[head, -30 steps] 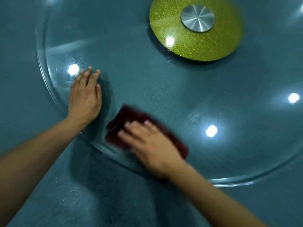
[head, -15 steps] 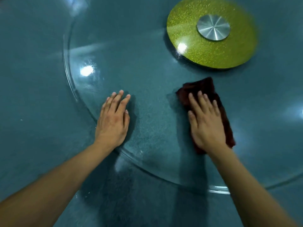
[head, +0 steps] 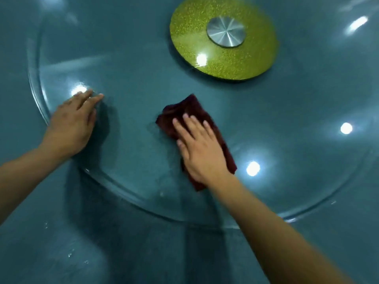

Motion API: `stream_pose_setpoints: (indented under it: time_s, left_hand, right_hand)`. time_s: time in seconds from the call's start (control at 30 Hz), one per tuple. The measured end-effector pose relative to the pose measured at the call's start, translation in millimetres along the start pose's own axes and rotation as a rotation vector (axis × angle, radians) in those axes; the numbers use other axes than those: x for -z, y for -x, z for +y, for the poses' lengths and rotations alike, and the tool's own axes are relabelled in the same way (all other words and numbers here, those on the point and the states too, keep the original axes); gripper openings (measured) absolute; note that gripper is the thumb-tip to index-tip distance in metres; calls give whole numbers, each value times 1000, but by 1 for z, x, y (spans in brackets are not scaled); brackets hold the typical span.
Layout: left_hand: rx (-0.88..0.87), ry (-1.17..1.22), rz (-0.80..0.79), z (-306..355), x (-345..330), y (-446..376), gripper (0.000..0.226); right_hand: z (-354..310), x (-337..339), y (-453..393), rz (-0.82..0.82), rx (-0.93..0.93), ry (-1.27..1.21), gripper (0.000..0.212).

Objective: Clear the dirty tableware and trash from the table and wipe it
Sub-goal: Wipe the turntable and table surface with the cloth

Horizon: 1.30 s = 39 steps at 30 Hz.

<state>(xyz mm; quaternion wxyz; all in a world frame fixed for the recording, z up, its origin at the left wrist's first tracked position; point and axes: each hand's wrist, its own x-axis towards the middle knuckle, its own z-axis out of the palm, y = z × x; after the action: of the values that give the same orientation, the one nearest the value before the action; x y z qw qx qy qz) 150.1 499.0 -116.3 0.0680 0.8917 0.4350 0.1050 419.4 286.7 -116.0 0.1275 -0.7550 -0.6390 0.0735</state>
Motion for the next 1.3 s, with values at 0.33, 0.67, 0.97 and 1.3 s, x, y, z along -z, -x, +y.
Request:
stream_pose_setpoints:
  time_s: [0.33,0.67,0.97,1.3]
  left_hand:
    - [53,49,-10,66,-10,9,53]
    - [95,109,20,97,-23,-19,46]
    - [18,135,-12,139,-32,-17,48]
    - [-114,111,-49,189,-43,-10,55]
  right_hand:
    - [114,31,-88,34,-350,56,54]
    - [-79,-14,110,-89,254,-44,53]
    - [87,23,-37,41,-144,20,54]
    - [129,37,-75,106,-385,40,56]
